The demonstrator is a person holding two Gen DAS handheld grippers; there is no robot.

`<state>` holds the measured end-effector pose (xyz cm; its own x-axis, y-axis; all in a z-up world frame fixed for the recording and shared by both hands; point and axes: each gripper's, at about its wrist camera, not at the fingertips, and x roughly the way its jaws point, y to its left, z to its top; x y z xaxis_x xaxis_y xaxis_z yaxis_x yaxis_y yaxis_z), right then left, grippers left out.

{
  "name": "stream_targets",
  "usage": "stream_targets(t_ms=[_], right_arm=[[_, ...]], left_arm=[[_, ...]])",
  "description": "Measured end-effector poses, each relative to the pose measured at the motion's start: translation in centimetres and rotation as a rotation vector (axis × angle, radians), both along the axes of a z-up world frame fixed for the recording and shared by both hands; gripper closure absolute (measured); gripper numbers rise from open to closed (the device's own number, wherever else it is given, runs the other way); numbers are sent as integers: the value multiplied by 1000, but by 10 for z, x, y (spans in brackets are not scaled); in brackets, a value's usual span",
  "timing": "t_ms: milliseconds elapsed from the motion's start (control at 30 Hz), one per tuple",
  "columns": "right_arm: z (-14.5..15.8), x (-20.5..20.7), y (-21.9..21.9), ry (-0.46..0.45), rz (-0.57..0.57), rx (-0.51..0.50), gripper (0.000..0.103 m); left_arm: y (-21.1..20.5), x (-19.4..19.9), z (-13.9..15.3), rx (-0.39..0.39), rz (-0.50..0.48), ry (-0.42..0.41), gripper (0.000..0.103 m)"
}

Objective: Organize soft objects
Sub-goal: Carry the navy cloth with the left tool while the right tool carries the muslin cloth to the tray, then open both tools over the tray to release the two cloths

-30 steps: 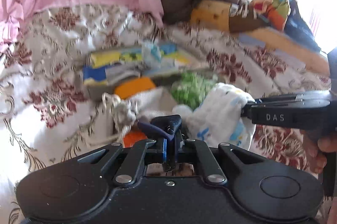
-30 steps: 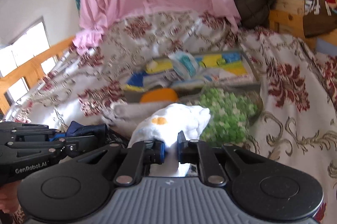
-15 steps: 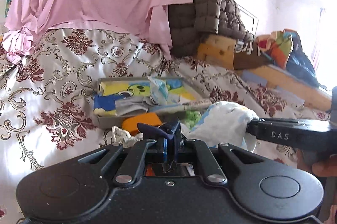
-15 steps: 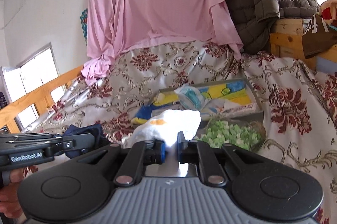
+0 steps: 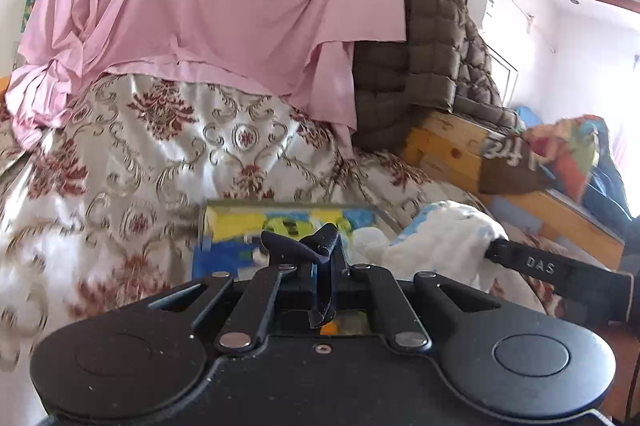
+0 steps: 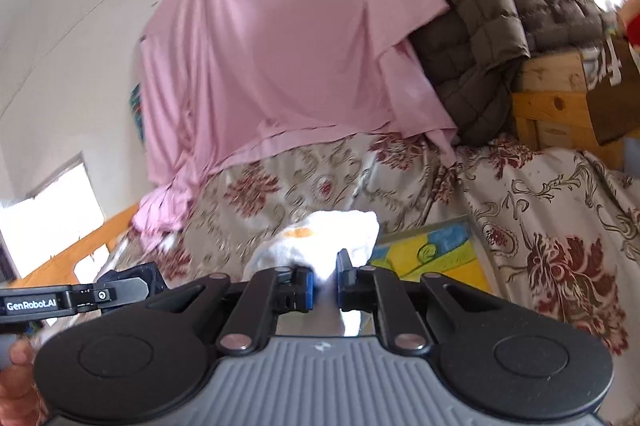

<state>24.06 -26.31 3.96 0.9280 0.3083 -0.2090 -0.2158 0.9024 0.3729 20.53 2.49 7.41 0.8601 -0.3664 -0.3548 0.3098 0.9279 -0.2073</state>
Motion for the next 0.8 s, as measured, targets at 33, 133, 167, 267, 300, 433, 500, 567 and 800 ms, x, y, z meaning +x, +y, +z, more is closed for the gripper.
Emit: stream_targets(t_ms=[33, 133, 167, 267, 300, 433, 500, 567, 800], right_arm=[[-1, 12, -6, 5, -19, 26, 92], [-6, 44, -18, 23, -68, 101, 92], [-9, 54, -21, 27, -76, 116, 92], [-21, 77, -30, 67, -107, 143, 92], [-25, 82, -33, 79, -111, 152, 92], [-46, 103, -42, 161, -128, 177, 92], [-55, 110, -45, 210, -130, 189, 92], [-62, 114, -47, 250, -139, 193, 92], [-78, 118, -55, 379, -155, 202, 84]], left_arm=[[-4, 14, 3, -1, 5, -6, 97], [-19, 53, 8, -19, 18, -19, 97], [-26, 68, 9, -25, 20, -25, 97], [-45, 102, 9, -37, 27, -38, 97], [-50, 113, 8, -41, 32, -36, 97], [-68, 148, -4, -45, 43, -2, 97], [-75, 161, -14, -37, 47, 22, 97], [-79, 169, -26, -41, 48, 54, 97], [-88, 184, -64, 18, 57, 183, 97]])
